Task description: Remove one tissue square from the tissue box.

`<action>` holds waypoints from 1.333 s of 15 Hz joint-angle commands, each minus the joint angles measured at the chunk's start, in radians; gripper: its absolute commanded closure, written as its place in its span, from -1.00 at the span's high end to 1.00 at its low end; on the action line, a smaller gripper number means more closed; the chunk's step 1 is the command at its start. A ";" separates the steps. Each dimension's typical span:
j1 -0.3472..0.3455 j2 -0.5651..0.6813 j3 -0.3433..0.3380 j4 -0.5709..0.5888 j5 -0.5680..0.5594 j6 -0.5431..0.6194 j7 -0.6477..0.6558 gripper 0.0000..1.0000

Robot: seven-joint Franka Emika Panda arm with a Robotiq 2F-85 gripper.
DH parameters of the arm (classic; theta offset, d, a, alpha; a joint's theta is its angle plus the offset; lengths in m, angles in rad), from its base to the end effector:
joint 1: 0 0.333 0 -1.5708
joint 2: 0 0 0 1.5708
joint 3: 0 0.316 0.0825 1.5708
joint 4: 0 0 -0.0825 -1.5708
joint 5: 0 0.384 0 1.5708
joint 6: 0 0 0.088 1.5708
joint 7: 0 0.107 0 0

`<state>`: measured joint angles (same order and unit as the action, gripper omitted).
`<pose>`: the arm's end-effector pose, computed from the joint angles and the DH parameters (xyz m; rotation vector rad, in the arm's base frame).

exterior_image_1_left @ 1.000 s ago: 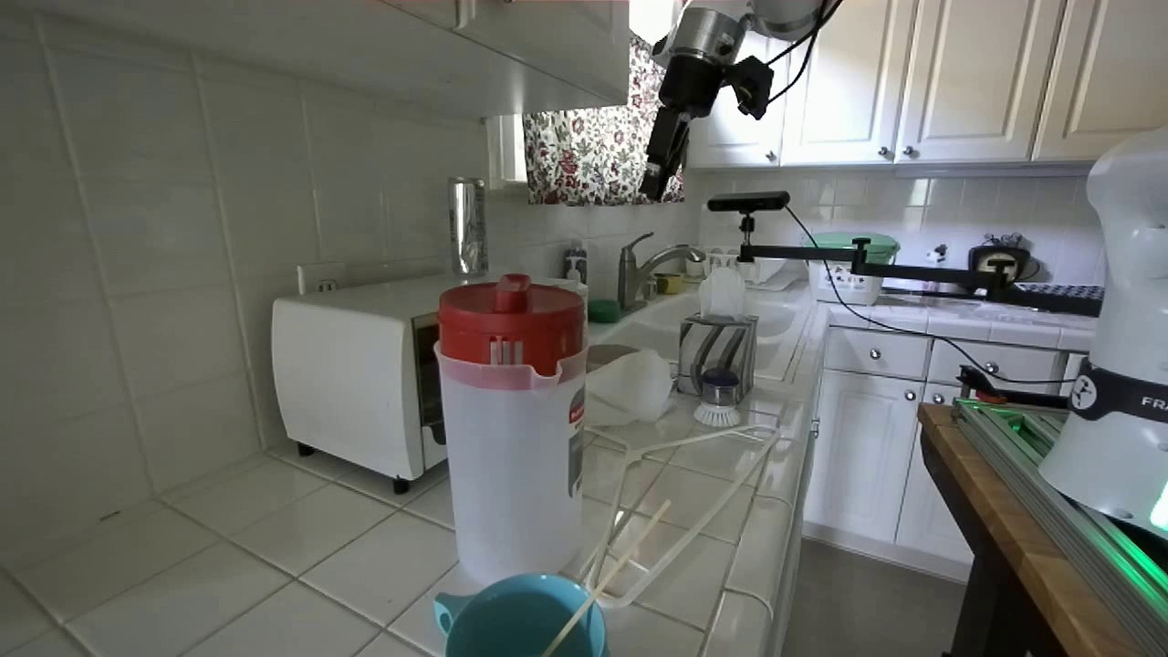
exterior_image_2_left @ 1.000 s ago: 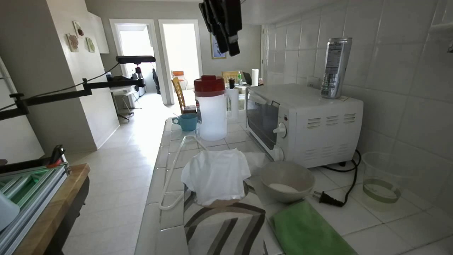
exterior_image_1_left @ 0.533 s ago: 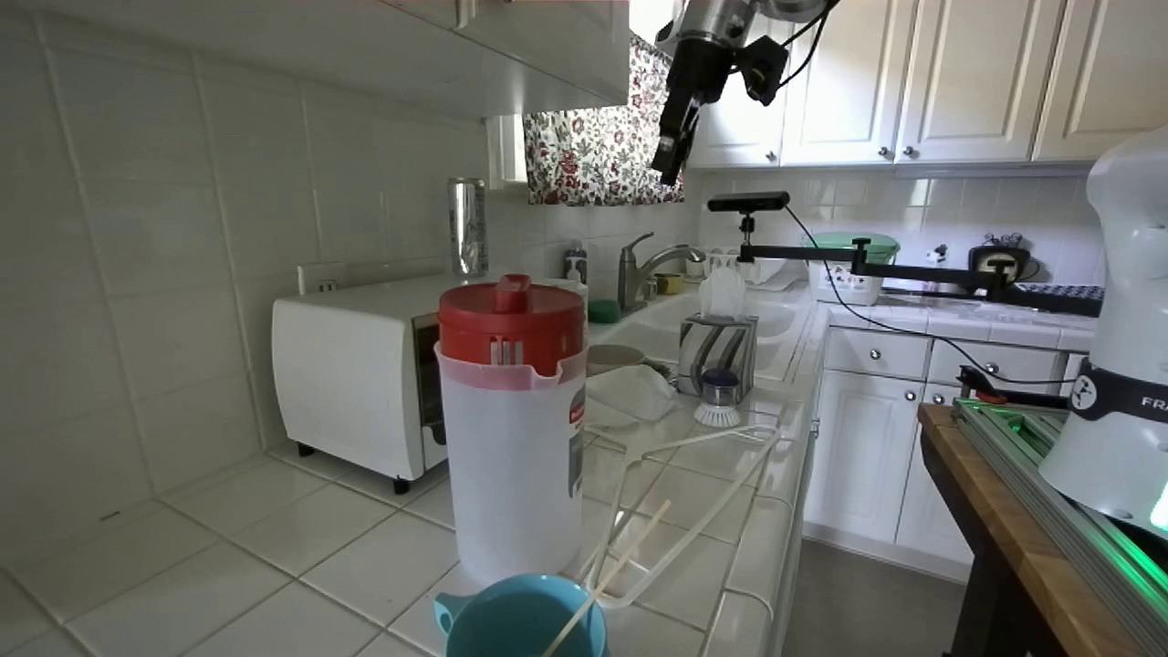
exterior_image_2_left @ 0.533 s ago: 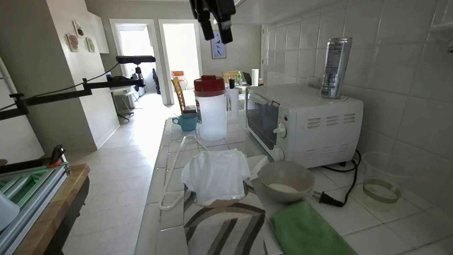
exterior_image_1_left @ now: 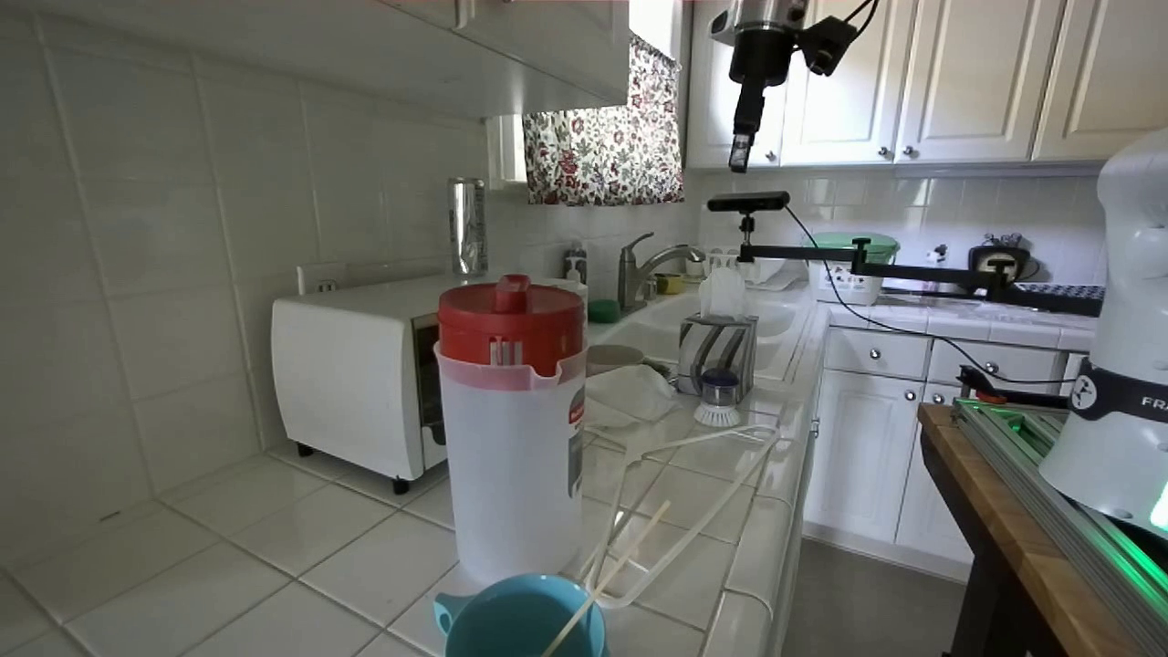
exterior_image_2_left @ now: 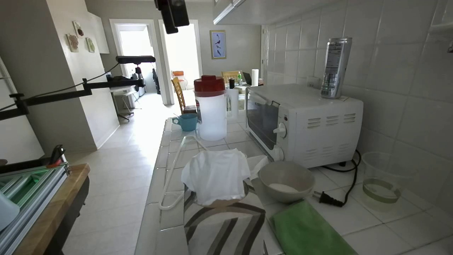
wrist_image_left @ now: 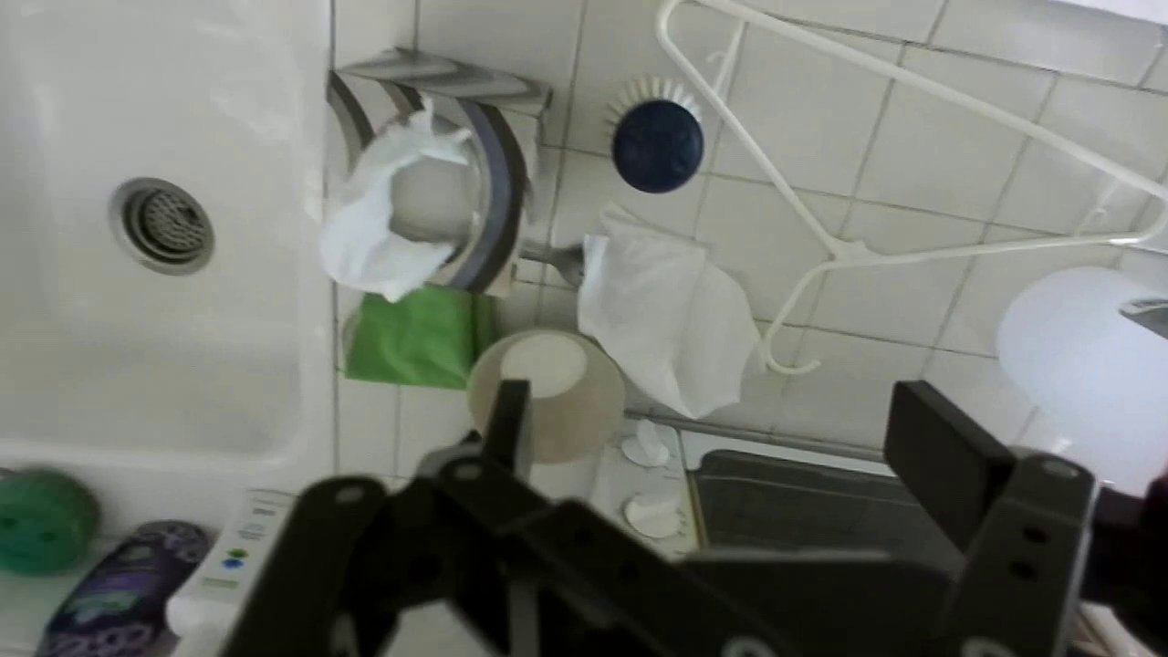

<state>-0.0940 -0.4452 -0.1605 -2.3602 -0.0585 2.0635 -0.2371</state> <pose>0.4156 -0.1168 0.5063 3.1143 0.0265 0.2242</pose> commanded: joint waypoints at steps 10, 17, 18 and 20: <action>-0.015 0.040 0.054 -0.020 -0.052 0.022 0.145 1.00; -0.025 0.053 0.067 -0.007 0.004 0.015 0.306 1.00; -0.021 0.039 0.067 -0.028 -0.023 0.029 0.268 1.00; -0.023 0.039 0.068 -0.026 -0.020 0.029 0.287 1.00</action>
<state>-0.1129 -0.4062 -0.0955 -2.3879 -0.0806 2.0955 0.0516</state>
